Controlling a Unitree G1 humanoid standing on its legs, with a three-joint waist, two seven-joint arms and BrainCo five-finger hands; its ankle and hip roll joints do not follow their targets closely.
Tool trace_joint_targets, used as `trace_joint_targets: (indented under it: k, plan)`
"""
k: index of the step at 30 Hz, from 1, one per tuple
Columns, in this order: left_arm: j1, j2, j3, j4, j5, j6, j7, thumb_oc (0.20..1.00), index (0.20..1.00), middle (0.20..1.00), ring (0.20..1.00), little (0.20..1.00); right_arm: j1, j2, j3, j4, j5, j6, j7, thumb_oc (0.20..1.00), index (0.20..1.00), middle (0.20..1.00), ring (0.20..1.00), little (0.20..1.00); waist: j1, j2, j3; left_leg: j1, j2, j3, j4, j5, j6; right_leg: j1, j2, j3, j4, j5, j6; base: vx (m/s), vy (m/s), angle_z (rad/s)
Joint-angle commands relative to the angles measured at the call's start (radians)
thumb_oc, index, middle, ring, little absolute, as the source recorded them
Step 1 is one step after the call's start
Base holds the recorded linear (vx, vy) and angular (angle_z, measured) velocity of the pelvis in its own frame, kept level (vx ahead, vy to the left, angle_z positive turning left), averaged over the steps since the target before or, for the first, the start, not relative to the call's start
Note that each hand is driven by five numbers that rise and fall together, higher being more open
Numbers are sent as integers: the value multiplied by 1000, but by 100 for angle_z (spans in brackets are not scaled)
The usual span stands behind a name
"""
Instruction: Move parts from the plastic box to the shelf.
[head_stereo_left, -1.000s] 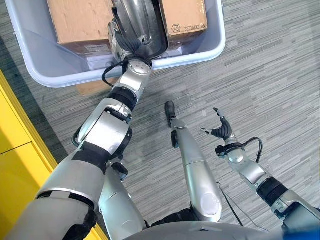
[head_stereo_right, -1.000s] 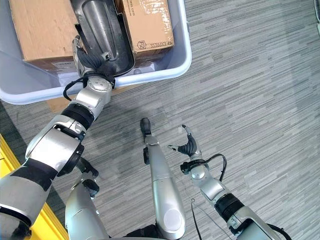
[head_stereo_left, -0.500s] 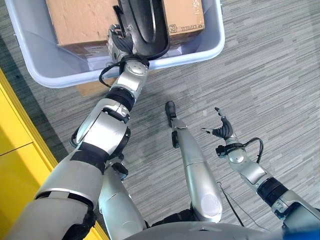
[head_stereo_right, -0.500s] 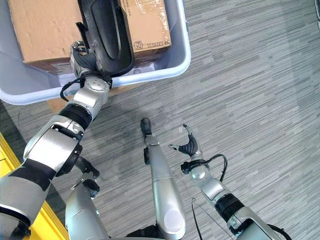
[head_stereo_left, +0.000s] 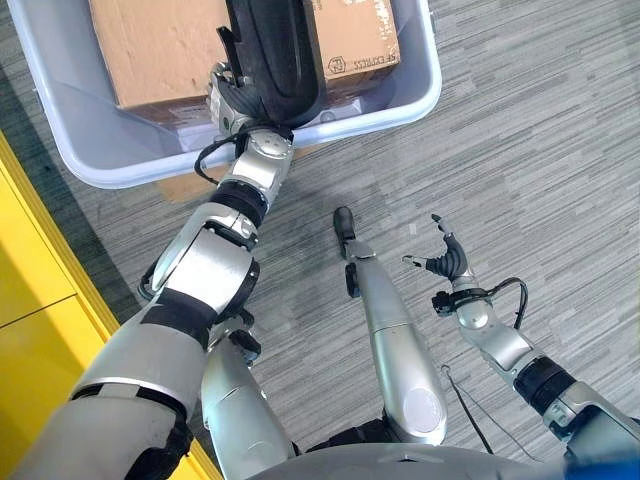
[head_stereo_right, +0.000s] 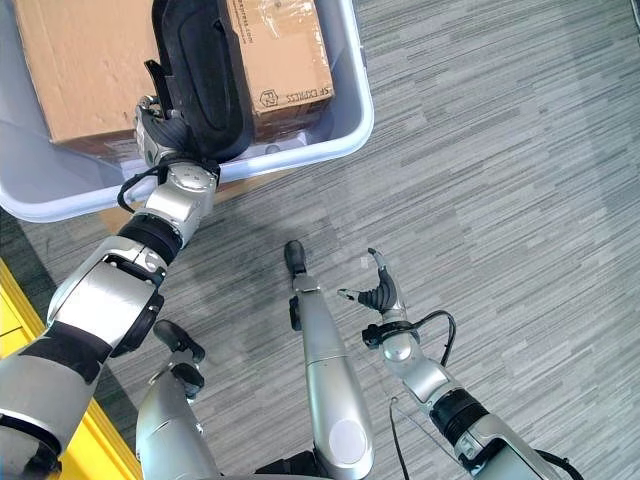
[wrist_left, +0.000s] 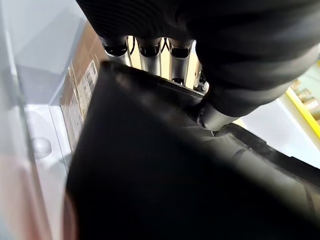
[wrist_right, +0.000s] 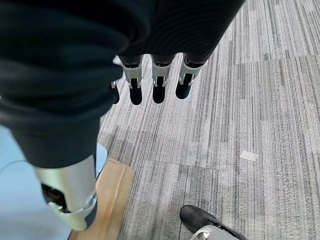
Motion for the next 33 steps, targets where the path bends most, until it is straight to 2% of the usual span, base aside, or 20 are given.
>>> trace_joint_targets:
  k: [1, 3, 5, 10, 17, 22, 26, 31, 33]
  plan:
    - [125, 95, 81, 68, 71, -74, 54, 200, 200, 200, 200, 200, 72, -45, -12, -44, -15, -42, -20, 1000, 1000, 1000, 1000, 1000, -32, 1, 38, -117, 41, -53, 140, -12, 12, 87, 5, -75, 23, -92, -15, -39, 43, 0]
    - [143, 97, 85, 33, 120, -121, 72, 200, 200, 200, 200, 200, 88, -48, -16, -52, -30, -43, -18, 1000, 1000, 1000, 1000, 1000, -30, 9, 38, -84, 39, -44, 119, -9, 14, 111, 0, -77, 16, -95, -15, -32, 47, 4]
    - [167, 101, 82, -30, 157, -133, 92, 200, 200, 200, 200, 200, 111, -52, -23, -62, -44, -42, -20, 1000, 1000, 1000, 1000, 1000, -26, 18, 38, -32, 35, -33, 86, 1, 15, 154, -5, -79, 0, -97, -15, -25, 65, 4]
    - [231, 128, 81, -186, 246, -216, 111, 200, 200, 200, 200, 200, 161, -66, -39, -106, -88, -47, -26, 1000, 1000, 1000, 1000, 1000, -14, 44, 37, 113, 15, -12, -33, 30, 18, 271, -18, -83, -49, -98, -11, -29, 90, 17]
    - [372, 147, 95, -374, 294, -265, 90, 200, 200, 200, 200, 200, 228, -79, -76, -133, -140, -53, 3, 1000, 1000, 1000, 1000, 1000, 16, 97, -41, 268, -33, -10, -177, 59, 28, 415, -35, -101, -125, -110, -2, 11, 112, 13]
    - [473, 141, 101, -457, 314, -305, 88, 200, 200, 200, 200, 200, 253, -87, -88, -145, -175, -62, 9, 1000, 1000, 1000, 1000, 1000, 45, 125, -88, 346, -50, -19, -236, 78, 28, 524, -54, -125, -188, -110, 5, 37, 112, 15]
    - [570, 155, 96, -581, 323, -286, 97, 200, 200, 200, 200, 200, 280, -87, -102, -147, -196, -53, 41, 1000, 1000, 1000, 1000, 1000, 75, 150, -132, 419, -68, -34, -276, 94, 31, 640, -68, -157, -236, -116, 12, 97, 127, 20]
    - [682, 136, 103, -717, 317, -255, 74, 200, 200, 200, 200, 200, 315, -76, -114, -157, -227, -43, 126, 1000, 1000, 1000, 1000, 1000, 121, 163, -183, 500, -86, -66, -319, 110, 31, 773, -74, -202, -282, -124, 17, 133, 114, 27]
    - [736, 125, 100, -784, 337, -228, 63, 200, 200, 200, 200, 200, 324, -72, -115, -171, -231, -48, 161, 1000, 1000, 1000, 1000, 1000, 146, 168, -201, 511, -86, -77, -338, 134, 39, 807, -74, -227, -303, -104, 16, 57, 117, 22]
